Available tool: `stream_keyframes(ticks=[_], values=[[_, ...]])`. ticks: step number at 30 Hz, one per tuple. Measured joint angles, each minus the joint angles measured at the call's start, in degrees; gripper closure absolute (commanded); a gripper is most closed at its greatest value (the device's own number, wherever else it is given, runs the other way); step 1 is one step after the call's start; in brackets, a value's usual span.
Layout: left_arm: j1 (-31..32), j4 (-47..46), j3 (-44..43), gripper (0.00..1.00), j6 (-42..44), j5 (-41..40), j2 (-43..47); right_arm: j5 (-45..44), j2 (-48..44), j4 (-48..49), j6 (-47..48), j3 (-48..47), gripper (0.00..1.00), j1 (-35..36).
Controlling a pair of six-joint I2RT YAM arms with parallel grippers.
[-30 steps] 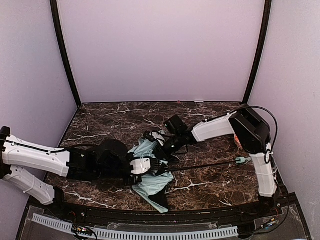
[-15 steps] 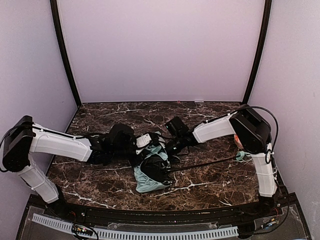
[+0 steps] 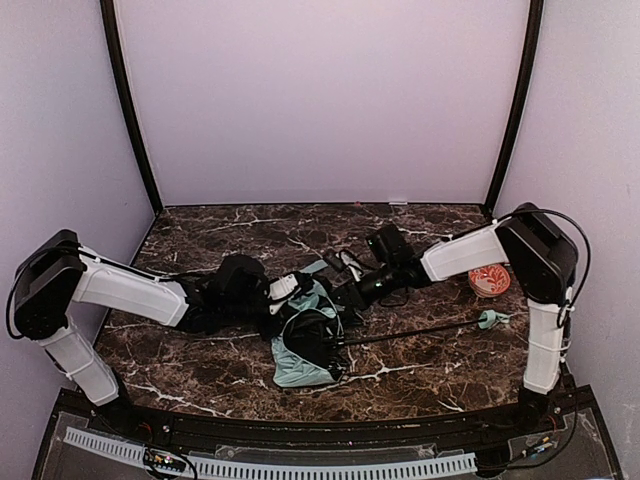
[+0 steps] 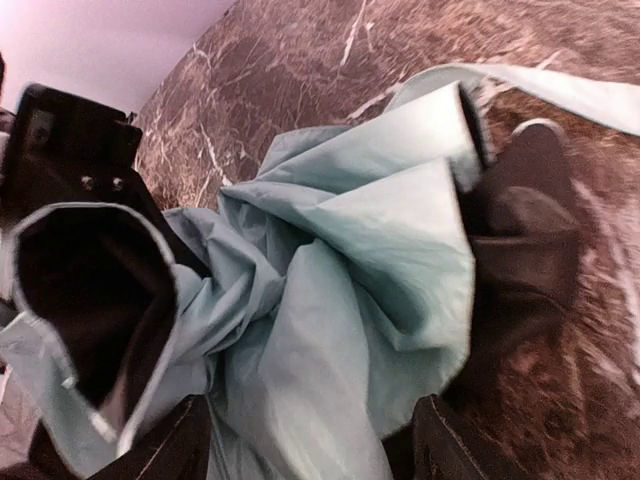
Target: Put away the umbrella
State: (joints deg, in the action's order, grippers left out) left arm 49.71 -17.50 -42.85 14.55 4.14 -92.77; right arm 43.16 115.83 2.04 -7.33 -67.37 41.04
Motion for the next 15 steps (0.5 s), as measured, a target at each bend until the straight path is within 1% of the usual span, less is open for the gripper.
stream_keyframes(ticks=[2, 4, 7, 10, 12, 14, 15], values=[[-0.3, 0.0, 0.5, 1.0, 0.0, 0.4, 0.3, 0.1, -3.7, 0.3, -1.6, 2.4, 0.31, -2.3], [-0.5, 0.1, 0.7, 1.0, 0.0, 1.2, 0.7, -1.0, -6.3, -0.5, -1.7, 3.0, 0.34, -3.9], [-0.7, 0.2, 0.7, 1.0, 0.0, 2.3, 1.0, -2.8, -9.9, -2.4, -0.3, 3.2, 0.33, -5.2], [-0.7, 0.5, 0.6, 1.0, 0.0, 2.8, 1.0, -1.3, -13.4, -1.1, 1.0, 5.5, 0.31, -4.0], [-0.7, 0.5, 0.6, 1.0, 0.0, 3.0, 1.0, 0.5, -16.2, 0.5, 2.3, 8.3, 0.3, -1.7], [-0.7, 0.5, 0.6, 1.0, 0.0, 3.1, 1.0, 0.9, -17.2, 0.9, 3.9, 9.0, 0.3, 1.0], [-0.7, 0.6, 0.6, 1.0, 0.0, 3.3, 1.1, 0.6, -17.3, 1.3, 4.6, 9.0, 0.32, 2.0]])
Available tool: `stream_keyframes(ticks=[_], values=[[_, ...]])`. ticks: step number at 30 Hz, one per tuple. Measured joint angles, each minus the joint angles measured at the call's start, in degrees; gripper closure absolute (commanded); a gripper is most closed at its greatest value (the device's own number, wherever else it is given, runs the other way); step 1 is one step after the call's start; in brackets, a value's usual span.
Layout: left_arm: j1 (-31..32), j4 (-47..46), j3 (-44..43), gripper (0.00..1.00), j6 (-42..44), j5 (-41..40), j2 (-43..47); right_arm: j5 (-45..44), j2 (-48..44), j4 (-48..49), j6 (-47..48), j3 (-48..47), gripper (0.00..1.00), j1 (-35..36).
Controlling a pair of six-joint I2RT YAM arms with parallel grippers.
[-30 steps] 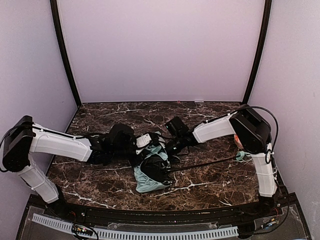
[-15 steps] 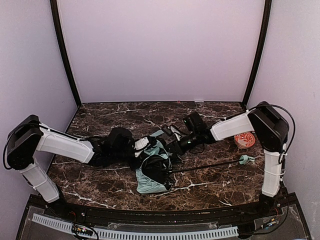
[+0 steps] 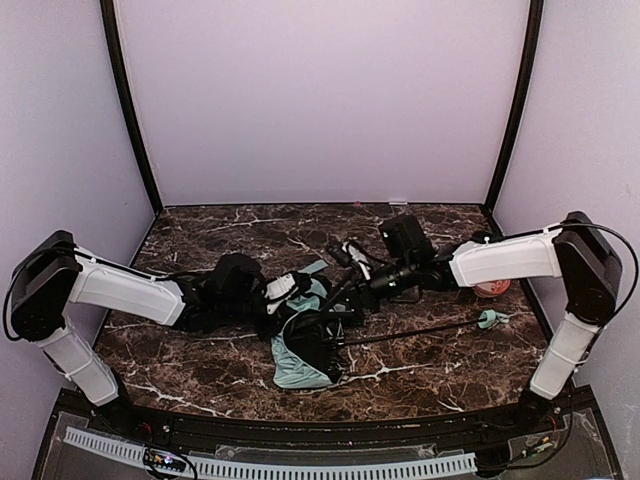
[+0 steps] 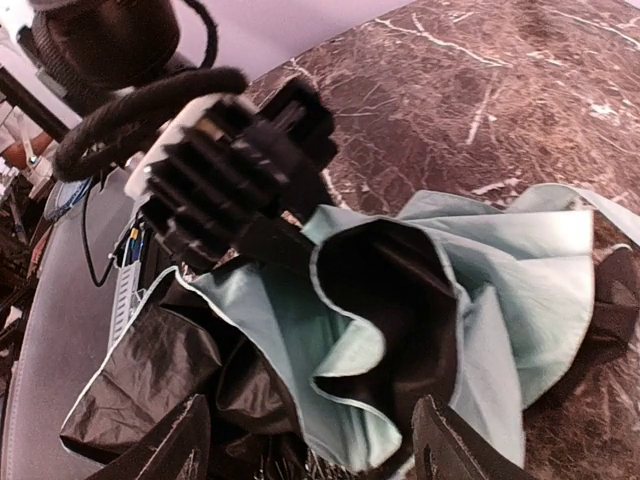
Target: Put away the umbrella
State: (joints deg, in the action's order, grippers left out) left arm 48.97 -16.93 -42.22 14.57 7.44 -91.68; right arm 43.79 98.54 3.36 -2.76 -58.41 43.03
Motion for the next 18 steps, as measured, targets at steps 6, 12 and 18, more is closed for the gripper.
stream_keyframes(ticks=[6, 12, 18], values=[[-0.1, 0.7, 0.0, 1.0, 0.0, 0.7, 1.1, -0.9, 4.3, 0.4, 2.7, -2.3, 0.89, 3.9], [-0.1, 2.1, -0.3, 0.34, -0.5, -0.2, 1.7, -1.4, 6.0, 1.2, 2.9, -2.6, 1.0, 3.6], [-0.7, 4.0, -0.7, 0.21, -2.8, -5.4, 7.2, 2.3, 8.9, 11.9, -3.8, -1.3, 1.0, -2.0]])
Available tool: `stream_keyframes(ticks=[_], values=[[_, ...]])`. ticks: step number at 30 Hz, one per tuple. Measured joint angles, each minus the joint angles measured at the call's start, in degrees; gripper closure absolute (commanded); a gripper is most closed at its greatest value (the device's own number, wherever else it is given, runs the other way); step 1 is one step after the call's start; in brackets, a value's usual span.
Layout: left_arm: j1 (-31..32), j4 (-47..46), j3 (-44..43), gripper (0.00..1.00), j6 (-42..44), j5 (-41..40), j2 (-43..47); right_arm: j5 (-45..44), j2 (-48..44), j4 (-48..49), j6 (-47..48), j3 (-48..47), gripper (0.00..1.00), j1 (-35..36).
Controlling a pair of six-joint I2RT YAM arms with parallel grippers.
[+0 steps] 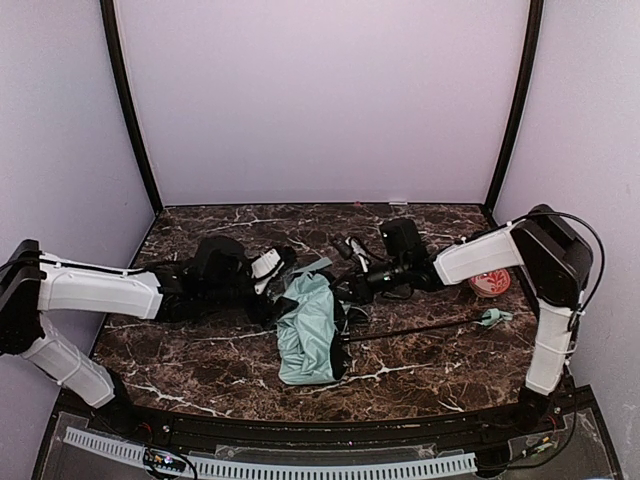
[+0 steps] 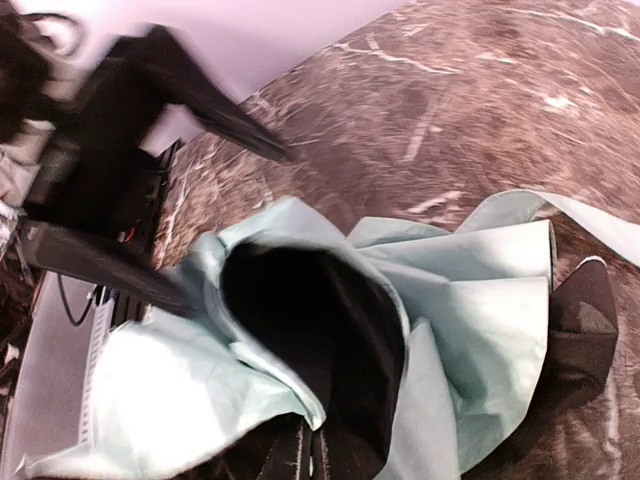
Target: Put away the umbrella
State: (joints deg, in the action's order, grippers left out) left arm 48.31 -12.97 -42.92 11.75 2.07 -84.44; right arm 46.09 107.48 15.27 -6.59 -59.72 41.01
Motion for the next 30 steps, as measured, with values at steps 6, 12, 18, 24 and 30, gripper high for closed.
stream_keyframes(ticks=[6, 12, 18, 24, 30], values=[[0.2, 4.4, -4.2, 0.22, -1.0, -2.7, 6.0, 2.1, 10.6, 7.3, -6.0, -2.6, 1.0, -2.8], [4.5, 7.1, -4.5, 0.16, 0.5, 0.0, 6.6, 3.2, 15.0, 11.0, -10.0, -3.6, 1.0, -2.8], [12.3, 7.2, -4.5, 0.14, 5.9, 6.4, 3.0, 1.9, 16.1, 10.5, -11.3, -5.3, 1.0, -2.8], [12.6, 6.1, -4.5, 0.35, 8.4, 13.3, 0.9, 0.5, 16.3, 8.2, -10.8, -5.7, 1.0, -2.5], [12.6, 4.2, -5.3, 0.74, 10.0, 7.5, -3.2, 0.3, 16.3, 2.3, -5.8, -8.2, 1.0, -1.6]])
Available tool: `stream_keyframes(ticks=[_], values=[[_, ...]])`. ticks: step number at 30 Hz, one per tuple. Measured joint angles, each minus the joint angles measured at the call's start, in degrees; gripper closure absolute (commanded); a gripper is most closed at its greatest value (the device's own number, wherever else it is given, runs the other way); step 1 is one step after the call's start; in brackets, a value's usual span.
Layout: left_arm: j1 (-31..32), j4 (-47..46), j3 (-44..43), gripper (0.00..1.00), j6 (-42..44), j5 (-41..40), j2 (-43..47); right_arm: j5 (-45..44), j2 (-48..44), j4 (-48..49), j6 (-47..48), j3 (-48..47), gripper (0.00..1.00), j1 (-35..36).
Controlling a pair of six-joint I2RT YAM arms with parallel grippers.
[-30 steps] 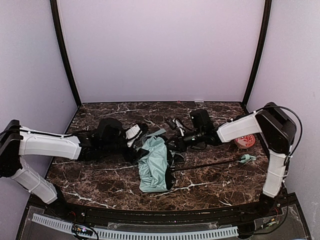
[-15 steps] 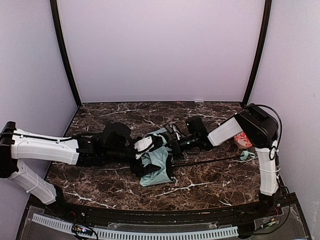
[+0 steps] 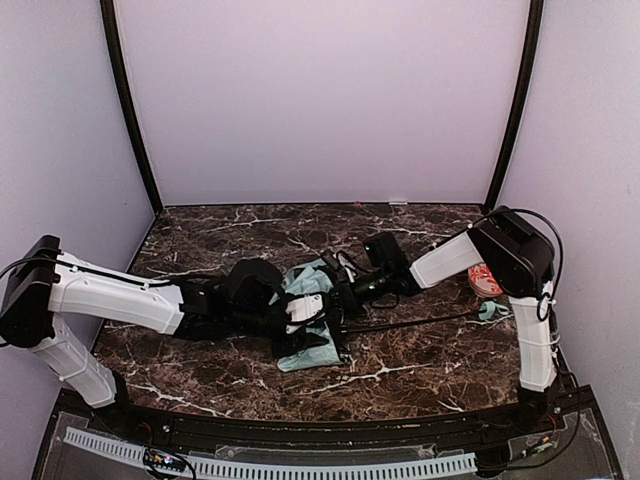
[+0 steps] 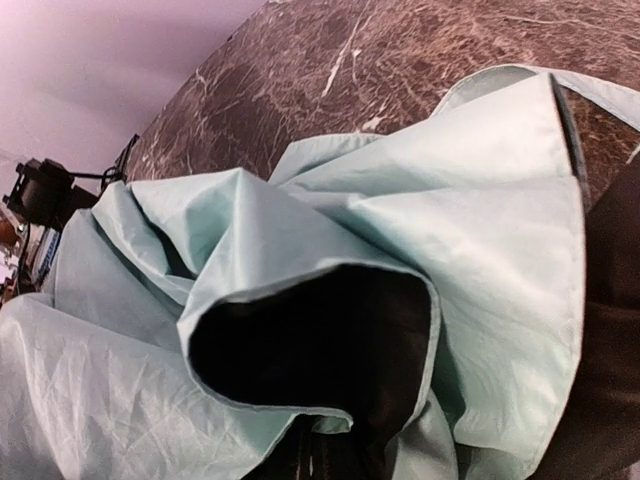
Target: Put away the umbrella
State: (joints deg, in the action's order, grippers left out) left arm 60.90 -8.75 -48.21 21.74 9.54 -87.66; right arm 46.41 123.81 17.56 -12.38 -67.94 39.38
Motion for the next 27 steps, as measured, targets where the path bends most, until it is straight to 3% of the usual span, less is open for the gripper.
stream_keyframes(ticks=[4, 11, 19, 23, 25, 27], values=[[-0.1, 0.2, -1.8, 0.99, 1.1, -2.0, -1.5, 0.4, 0.0, -4.2, 4.5, -1.4, 1.0, 0.9], [-1.2, 1.1, -6.1, 1.0, -0.1, -3.3, -3.1, 3.1, -0.3, -8.5, 9.7, -1.5, 1.0, 1.7], [-9.8, 0.2, -7.5, 1.0, -6.4, -8.4, -6.4, 6.6, -0.6, -14.1, 16.7, -1.5, 1.0, 3.5], [-11.1, -1.5, -7.0, 1.0, -7.6, -8.3, -11.9, 6.4, -0.6, -14.3, 17.0, -1.5, 1.0, 3.5], [-11.0, -2.0, -7.0, 1.0, -8.3, -8.0, -15.3, 6.0, -0.6, -14.3, 16.4, -1.4, 0.95, 3.4], [-10.9, -2.7, -6.2, 1.0, -9.0, -7.3, -16.8, 5.0, -0.7, -13.6, 14.9, -0.9, 0.84, 3.2]])
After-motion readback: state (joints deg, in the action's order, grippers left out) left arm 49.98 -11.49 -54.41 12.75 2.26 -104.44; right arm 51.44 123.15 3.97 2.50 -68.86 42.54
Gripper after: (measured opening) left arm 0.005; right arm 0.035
